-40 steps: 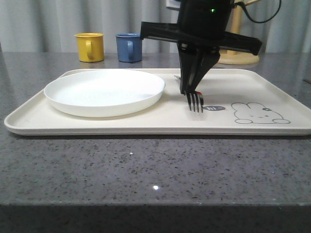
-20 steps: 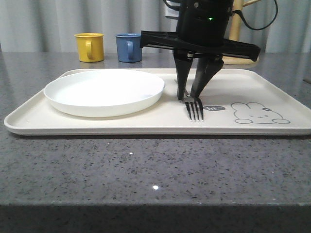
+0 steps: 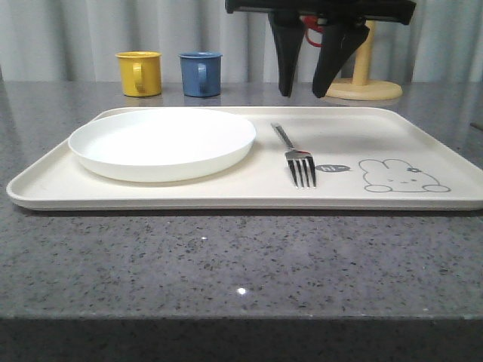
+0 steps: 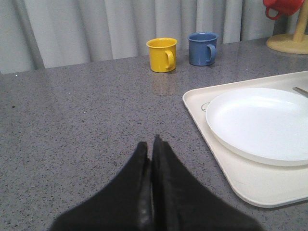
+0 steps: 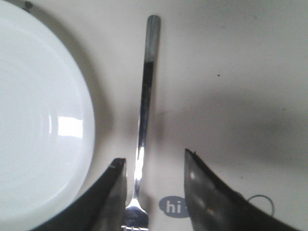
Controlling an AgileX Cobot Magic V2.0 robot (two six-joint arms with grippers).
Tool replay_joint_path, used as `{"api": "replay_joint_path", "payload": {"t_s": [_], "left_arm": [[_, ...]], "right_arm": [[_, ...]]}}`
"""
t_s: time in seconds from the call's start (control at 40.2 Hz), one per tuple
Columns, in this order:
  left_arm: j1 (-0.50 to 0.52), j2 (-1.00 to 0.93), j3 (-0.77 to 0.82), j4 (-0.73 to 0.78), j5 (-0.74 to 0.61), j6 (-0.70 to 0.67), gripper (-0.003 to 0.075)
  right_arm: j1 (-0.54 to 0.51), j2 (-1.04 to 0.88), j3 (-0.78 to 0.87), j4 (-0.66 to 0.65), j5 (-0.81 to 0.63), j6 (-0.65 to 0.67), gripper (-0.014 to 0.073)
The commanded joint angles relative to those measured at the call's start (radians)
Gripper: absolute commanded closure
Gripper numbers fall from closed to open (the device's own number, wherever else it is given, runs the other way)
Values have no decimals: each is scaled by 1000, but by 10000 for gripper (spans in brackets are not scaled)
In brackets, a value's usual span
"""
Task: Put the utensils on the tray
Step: 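Open the right gripper and lift it off the fork, then grasp the steel chopsticks with the right gripper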
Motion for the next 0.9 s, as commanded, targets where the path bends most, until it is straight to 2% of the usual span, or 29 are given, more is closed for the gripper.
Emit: {"api": "replay_joint_path", "payload": {"t_s": [0.0,0.174,0.373,0.523,0.647,0.871], "left_arm": [[1,9,-27,-10,-82,-7,738],[1,9,-27,-10,-82,-7,738],[1,9,-27,-10,-82,-7,738],[1,9,-27,-10,-82,-7,738],[1,9,-27,-10,-82,-7,738],[1,9,-27,-10,-82,-7,738]], "right_arm": [[-42,-93,-17,-21,110,-76,273],[-161,-219,106,-26,109,-157,273],[-390,-351,292,-35,108,-236,273],[-534,-371,382,-33,73,-293,274],[-583,-369,437,-11,16,-327,274],[-589,-345,470,-11,-88,-332,274]]}}
